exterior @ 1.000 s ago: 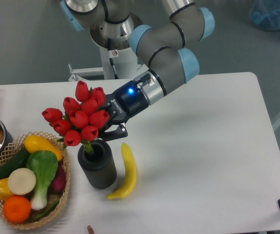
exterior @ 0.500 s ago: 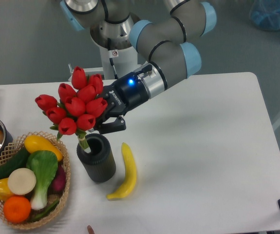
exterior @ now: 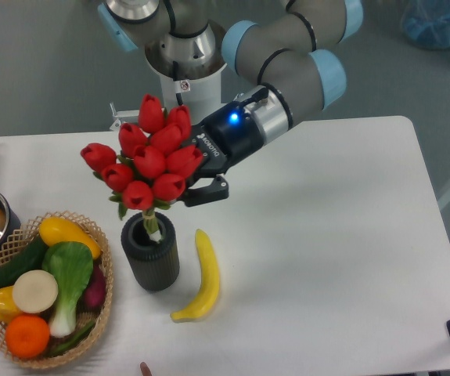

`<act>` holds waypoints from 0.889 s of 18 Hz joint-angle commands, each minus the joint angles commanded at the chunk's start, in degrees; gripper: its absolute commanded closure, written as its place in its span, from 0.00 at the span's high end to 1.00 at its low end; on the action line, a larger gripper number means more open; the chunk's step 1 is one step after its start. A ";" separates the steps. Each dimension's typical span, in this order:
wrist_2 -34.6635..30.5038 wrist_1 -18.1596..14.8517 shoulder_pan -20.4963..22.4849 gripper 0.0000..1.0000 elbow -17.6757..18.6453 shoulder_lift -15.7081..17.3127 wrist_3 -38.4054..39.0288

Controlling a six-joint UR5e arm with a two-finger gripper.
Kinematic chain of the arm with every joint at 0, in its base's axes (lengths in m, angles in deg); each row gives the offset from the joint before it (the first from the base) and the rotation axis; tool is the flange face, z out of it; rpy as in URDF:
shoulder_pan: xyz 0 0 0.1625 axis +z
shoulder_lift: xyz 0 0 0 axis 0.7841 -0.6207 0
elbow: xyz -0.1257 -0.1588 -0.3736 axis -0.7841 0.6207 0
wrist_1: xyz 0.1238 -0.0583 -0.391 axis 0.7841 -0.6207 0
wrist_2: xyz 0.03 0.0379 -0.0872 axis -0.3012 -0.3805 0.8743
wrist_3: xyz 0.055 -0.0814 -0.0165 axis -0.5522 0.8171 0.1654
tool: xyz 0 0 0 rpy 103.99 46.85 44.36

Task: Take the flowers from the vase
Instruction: 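Lift the tulips straight up out of the dark vase, then raise the held tulips higher, away from the vase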

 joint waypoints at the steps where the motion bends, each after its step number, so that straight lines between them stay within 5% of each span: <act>1: 0.09 0.00 0.00 0.45 0.09 0.26 0.44; 16: 0.26 0.00 4.83 0.45 -0.79 0.00 1.32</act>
